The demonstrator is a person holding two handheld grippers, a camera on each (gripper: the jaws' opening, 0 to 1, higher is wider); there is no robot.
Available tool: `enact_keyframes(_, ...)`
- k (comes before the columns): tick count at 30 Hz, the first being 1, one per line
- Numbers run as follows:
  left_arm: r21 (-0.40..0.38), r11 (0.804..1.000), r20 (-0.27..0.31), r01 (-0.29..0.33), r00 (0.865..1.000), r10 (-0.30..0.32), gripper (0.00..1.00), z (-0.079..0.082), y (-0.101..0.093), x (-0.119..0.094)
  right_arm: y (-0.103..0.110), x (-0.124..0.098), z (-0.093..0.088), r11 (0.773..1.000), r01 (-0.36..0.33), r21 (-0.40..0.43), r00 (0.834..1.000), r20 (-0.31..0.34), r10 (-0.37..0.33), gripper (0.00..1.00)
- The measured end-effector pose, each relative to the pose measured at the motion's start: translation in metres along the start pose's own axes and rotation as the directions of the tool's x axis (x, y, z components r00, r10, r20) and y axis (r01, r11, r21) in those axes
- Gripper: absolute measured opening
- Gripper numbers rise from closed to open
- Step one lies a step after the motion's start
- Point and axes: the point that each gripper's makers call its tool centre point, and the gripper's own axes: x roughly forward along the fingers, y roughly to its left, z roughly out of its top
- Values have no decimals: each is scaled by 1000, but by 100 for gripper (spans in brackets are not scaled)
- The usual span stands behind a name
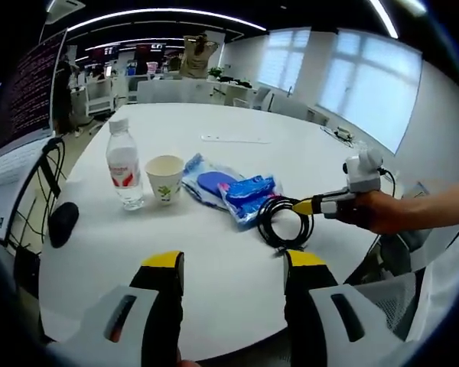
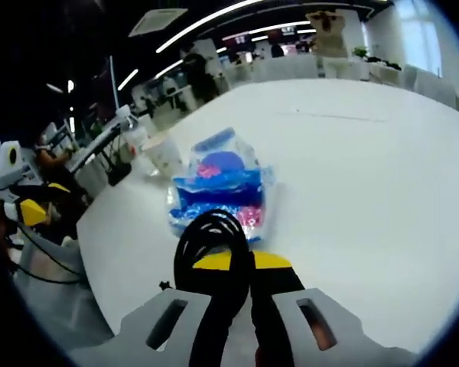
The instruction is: Arrange the tabletop items into an orderly group along one side of the table until the central work area is clear of visible clutter.
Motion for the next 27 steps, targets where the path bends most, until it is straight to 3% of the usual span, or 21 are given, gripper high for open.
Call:
enact_keyframes(11,-7,1000,10,-2,1000,2,52,0,2,-3,15,-12,6,999,-23,-32,999,28,24,2)
enact_keyframes(20,-9,1000,11,2,1000,-2,52,1,1,-1,12,-34,2,999,-15,-31,999,51,16,2)
enact_keyframes(27,-2,1000,10,17,1000,-17,52,3,-4,4,-2,-55,-5,1000,23,-6,998,64,-22,2)
